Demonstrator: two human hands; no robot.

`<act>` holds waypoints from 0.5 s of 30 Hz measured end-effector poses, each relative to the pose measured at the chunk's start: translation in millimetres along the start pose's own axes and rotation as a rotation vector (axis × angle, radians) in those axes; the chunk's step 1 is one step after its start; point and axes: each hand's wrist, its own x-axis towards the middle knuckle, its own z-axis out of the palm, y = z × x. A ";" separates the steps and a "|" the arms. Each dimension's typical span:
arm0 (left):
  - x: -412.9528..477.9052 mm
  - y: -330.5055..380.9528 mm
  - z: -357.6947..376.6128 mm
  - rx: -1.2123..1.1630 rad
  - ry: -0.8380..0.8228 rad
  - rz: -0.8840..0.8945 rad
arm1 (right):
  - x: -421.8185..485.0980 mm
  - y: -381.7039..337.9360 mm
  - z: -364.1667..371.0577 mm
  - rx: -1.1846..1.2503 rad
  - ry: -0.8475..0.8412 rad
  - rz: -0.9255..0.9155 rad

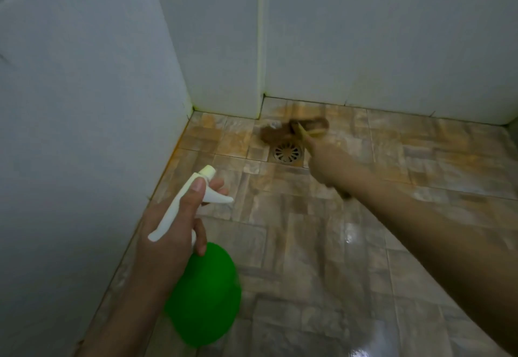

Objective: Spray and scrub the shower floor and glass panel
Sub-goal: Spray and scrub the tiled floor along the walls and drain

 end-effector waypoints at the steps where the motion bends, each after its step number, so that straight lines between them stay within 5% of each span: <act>1: -1.2 0.5 -1.1 0.006 -0.003 -0.003 | -19.0 3.1 4.4 -0.046 -0.042 0.017; 7: -9.0 -2.6 2.1 0.006 -0.024 -0.016 | -8.3 20.6 -10.7 -0.020 0.038 0.001; 15: -24.7 3.4 12.0 0.020 -0.083 -0.033 | -113.0 35.0 6.2 -0.053 -0.133 -0.059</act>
